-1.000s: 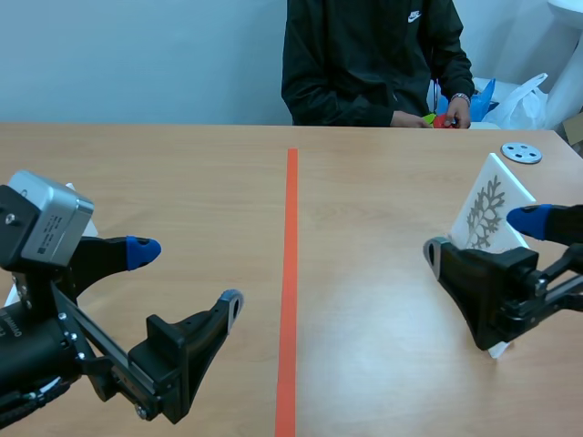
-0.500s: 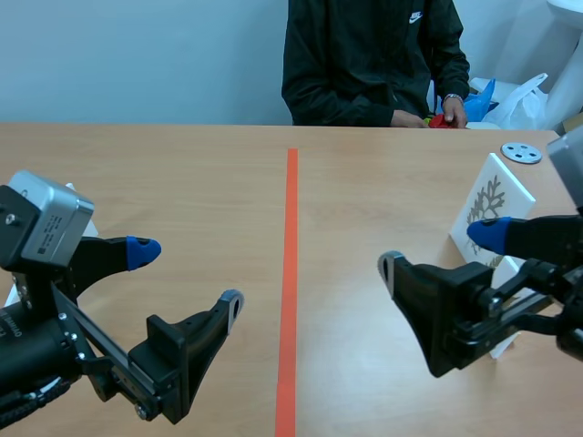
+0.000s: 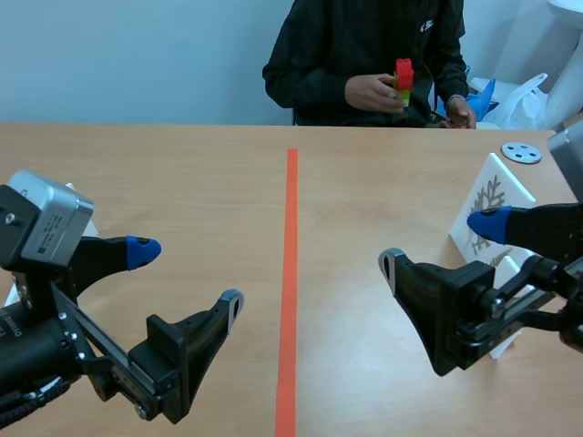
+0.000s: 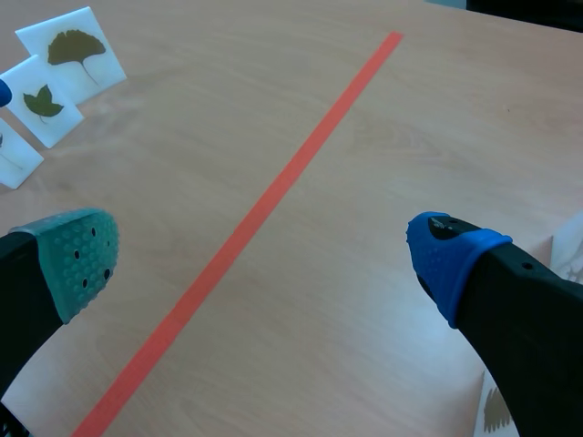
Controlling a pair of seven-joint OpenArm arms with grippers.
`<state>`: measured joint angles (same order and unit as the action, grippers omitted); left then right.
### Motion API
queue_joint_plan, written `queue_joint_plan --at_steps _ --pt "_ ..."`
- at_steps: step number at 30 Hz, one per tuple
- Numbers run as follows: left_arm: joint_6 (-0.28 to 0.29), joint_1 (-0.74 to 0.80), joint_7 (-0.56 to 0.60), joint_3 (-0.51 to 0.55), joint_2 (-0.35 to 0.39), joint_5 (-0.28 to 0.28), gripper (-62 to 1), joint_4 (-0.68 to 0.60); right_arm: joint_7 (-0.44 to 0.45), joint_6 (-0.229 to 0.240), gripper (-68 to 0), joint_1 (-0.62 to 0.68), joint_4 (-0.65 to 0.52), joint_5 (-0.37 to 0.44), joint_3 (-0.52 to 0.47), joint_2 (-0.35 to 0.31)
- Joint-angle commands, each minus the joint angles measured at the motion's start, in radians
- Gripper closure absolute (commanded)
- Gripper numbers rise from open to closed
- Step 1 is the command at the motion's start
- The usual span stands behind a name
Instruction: Sort the leaf by its shape. The table is split by an orange tape line. A compound leaf with several leaflets goes to the left side, a simple leaf with one blade goes to the right side. Return to the home posture when a red brick is placed on the table.
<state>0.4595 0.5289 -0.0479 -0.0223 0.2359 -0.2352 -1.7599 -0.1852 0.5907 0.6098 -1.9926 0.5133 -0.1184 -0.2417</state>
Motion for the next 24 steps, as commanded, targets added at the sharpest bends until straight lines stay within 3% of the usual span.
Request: queue_joint_plan --at_steps 1,12,15,24 --pt "-0.001 0.000 0.021 0.002 0.000 -0.008 -62.3 -0.019 0.012 0.002 -67.9 -0.011 -0.006 0.018 -0.012 -0.016" --pt "-0.001 0.000 0.021 0.002 0.000 -0.008 -62.3 -0.019 0.016 -0.004 -67.9 -0.012 -0.006 0.041 -0.012 -0.038" --pt "-0.001 0.000 0.021 0.002 0.000 -0.008 -62.3 -0.019 0.014 -0.045 -67.9 -0.011 -0.006 0.041 -0.012 -0.038" --pt "-0.001 0.000 0.020 0.002 0.000 -0.008 -62.3 -0.019 0.011 -0.111 -67.9 -0.011 -0.006 0.039 -0.012 -0.038"
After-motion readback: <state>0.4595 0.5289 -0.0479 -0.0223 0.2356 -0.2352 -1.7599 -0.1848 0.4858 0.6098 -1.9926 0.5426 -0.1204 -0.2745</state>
